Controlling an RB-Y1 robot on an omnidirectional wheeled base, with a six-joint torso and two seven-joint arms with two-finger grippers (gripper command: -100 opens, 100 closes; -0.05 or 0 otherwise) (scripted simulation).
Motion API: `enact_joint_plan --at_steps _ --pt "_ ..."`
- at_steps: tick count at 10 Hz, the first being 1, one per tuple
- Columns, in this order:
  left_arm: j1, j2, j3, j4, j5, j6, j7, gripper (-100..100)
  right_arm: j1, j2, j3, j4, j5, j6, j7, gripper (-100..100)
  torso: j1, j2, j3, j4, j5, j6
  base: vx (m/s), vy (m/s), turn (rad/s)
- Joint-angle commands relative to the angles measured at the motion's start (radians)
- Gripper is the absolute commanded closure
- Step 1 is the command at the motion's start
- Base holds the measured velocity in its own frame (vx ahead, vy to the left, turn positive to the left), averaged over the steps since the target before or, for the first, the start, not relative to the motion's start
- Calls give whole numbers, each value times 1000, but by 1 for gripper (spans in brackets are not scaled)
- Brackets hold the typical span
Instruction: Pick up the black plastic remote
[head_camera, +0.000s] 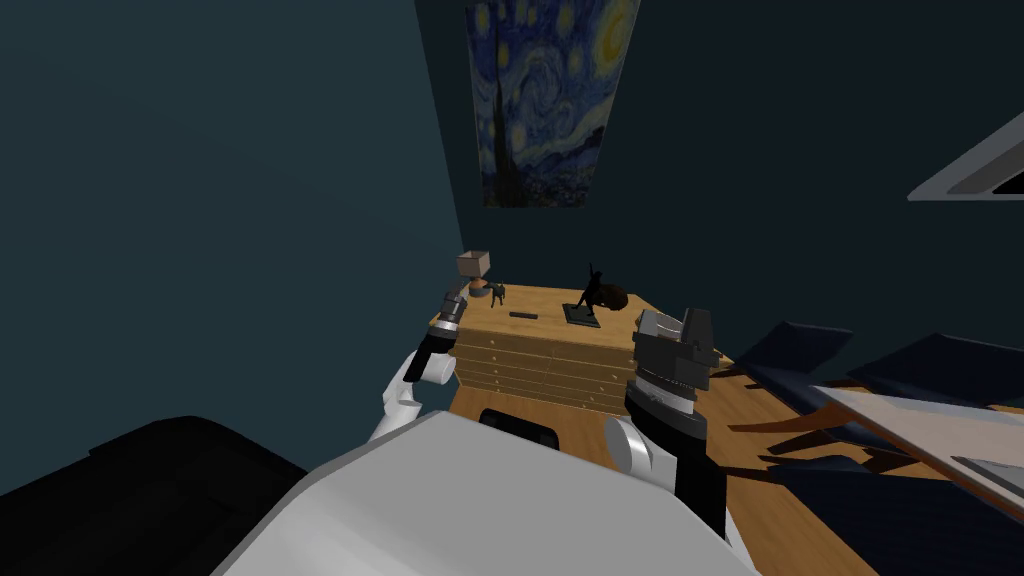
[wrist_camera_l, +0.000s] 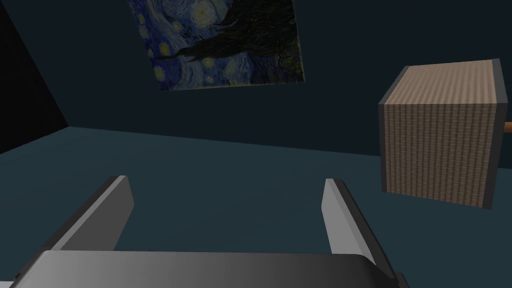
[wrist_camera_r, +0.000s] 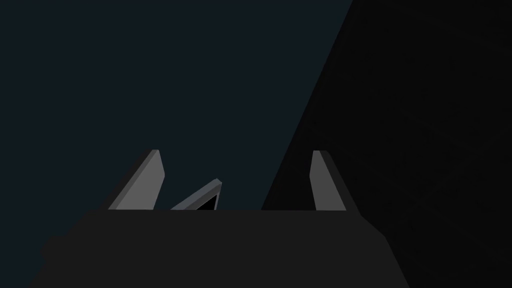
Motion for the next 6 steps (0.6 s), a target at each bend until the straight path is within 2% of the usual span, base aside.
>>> enact_joint_plan --at_steps 1,2,3,4,5,6 --pt "-33 10 2 13 0 29 3 -100 0 0 0 0 0 0 0 0 0 0 0 0 0 0 -18 15 -61" --pt "-72 27 3 33 -1 74 7 -100 0 0 0 0 0 0 0 0 0 0 0 0 0 -1 -18 14 -124" --pt "-81 27 3 33 -1 77 7 -100 0 0 0 0 0 0 0 0 0 0 0 0 0 0 -16 13 -69" --pt "-118 42 5 55 -1 119 12 -100 0 0 0 0 0 0 0 0 0 0 0 0 0 -1 -17 10 -132" --pt "-131 42 5 55 -1 130 12 -100 0 0 0 0 0 0 0 0 0 -1 0 0 0 0 -16 12 -75" --pt "-161 55 7 78 -2 163 17 -100 0 0 0 0 0 0 0 0 0 0 0 0 0 -1 -19 12 -154"
